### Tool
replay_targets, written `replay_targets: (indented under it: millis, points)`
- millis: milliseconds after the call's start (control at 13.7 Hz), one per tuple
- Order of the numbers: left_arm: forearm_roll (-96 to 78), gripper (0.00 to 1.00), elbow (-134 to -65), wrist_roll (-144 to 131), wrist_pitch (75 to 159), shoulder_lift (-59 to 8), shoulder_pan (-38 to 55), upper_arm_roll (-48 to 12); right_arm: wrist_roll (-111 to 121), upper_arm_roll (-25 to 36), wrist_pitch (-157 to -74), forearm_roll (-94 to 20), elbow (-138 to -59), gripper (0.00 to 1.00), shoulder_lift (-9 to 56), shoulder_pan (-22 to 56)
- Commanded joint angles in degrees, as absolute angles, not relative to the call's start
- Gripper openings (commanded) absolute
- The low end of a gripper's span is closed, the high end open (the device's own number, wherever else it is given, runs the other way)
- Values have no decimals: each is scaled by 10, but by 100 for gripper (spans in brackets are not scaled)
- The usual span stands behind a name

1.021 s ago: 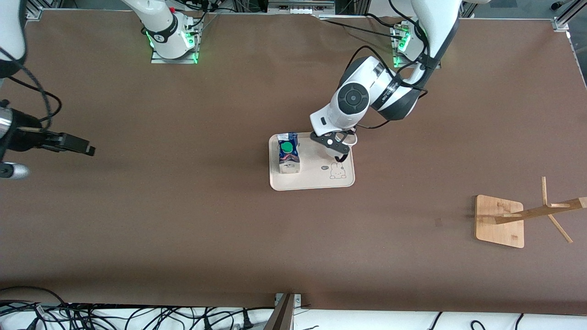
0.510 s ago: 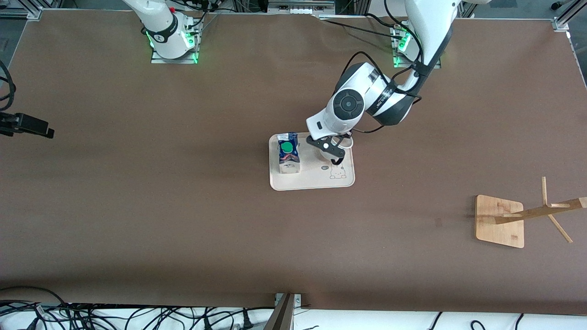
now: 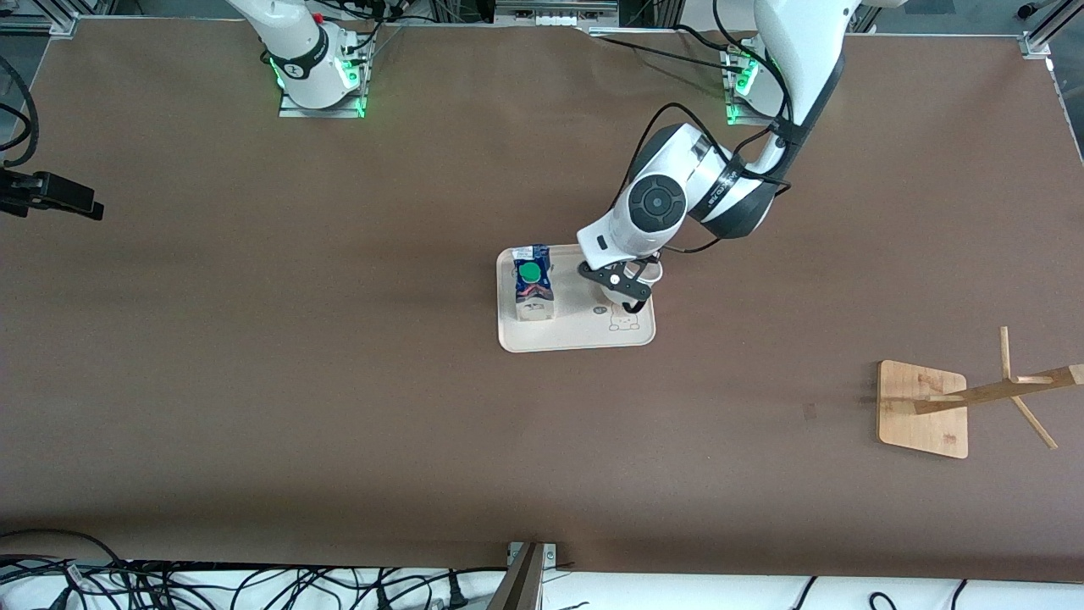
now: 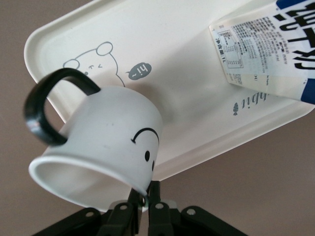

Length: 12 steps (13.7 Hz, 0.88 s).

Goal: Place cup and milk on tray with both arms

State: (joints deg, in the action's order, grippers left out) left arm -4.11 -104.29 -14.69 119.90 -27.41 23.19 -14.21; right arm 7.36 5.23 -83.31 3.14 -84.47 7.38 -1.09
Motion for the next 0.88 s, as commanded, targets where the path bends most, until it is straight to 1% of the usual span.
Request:
replay_targets:
  millis: [0, 146, 219, 292, 365, 438, 510, 583, 802]
  points:
    - [-55, 37, -1031, -163, 1194, -277, 236, -135, 111, 40, -846, 50, -867, 100, 55, -18]
    - [-54, 38, -1030, -165, 1194, -277, 236, -132, 103, 40, -838, 45, -862, 100, 59, -18]
    - [-54, 41, -1031, -168, 1194, -277, 236, -132, 105, 40, -837, 44, -860, 100, 60, -18]
    - [-54, 47, -1031, -168, 1194, -275, 236, -132, 105, 42, -836, 39, -860, 100, 61, -18]
    - [-54, 70, -1031, -166, 1193, -272, 236, -127, 104, 43, -832, 34, -860, 100, 61, -18]
    - [-54, 74, -1031, -164, 1189, -261, 236, -115, 93, 45, -831, 33, -860, 100, 62, -18]
    - [-55, 89, -1032, -163, 1180, -247, 231, -111, 79, 45, -830, 33, -860, 100, 62, -18]
    - [-55, 100, -1032, -160, 1166, -230, 223, -109, 76, 45, -827, 33, -860, 100, 62, -18]
    - [-54, 100, -1035, -159, 1134, -151, 172, -108, 76, 46, -827, 33, -860, 100, 62, -18]
